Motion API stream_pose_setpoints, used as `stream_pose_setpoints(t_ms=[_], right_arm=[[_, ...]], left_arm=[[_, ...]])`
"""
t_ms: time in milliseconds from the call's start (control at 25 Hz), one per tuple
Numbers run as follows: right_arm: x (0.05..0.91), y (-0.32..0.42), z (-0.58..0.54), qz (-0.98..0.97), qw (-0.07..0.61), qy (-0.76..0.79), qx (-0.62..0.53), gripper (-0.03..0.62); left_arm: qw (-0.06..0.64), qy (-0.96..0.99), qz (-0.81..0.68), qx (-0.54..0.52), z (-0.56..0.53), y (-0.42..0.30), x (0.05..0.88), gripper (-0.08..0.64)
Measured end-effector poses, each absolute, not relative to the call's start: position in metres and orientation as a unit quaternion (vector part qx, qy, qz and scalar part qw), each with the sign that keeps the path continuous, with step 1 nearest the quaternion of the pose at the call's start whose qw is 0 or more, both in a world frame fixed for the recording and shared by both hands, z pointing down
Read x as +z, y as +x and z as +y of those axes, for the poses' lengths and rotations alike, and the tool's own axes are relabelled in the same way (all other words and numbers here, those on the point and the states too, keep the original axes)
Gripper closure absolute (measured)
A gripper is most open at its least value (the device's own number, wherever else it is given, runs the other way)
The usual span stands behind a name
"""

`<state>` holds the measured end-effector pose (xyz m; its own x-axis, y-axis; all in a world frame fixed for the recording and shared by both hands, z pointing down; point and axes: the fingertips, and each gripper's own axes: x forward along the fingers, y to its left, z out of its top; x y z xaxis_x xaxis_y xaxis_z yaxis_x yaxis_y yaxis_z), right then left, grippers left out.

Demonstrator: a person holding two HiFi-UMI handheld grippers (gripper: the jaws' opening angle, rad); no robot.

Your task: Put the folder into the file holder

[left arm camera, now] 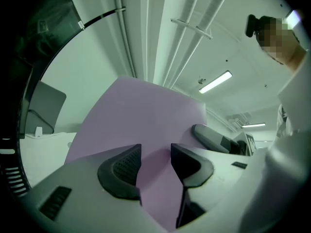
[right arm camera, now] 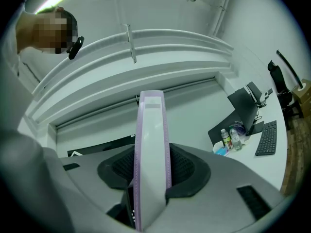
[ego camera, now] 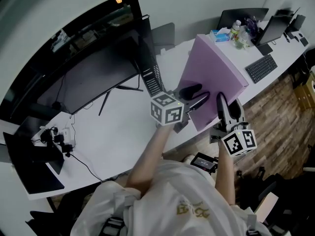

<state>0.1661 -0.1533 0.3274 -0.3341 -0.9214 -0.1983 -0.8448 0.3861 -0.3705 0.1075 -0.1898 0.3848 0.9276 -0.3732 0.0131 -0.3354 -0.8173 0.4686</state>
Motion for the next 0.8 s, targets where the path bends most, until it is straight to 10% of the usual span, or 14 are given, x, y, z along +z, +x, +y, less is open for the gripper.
stream_pose_setpoints(t_ms=[800], right_arm=[[0.302, 0.093, -0.152, 0.831, 0.157, -0.523, -0.108, 0.407]], left_arm=[[0.241, 0.946, -0.201, -0.078, -0.183, 0.034, 0.369, 0.387]])
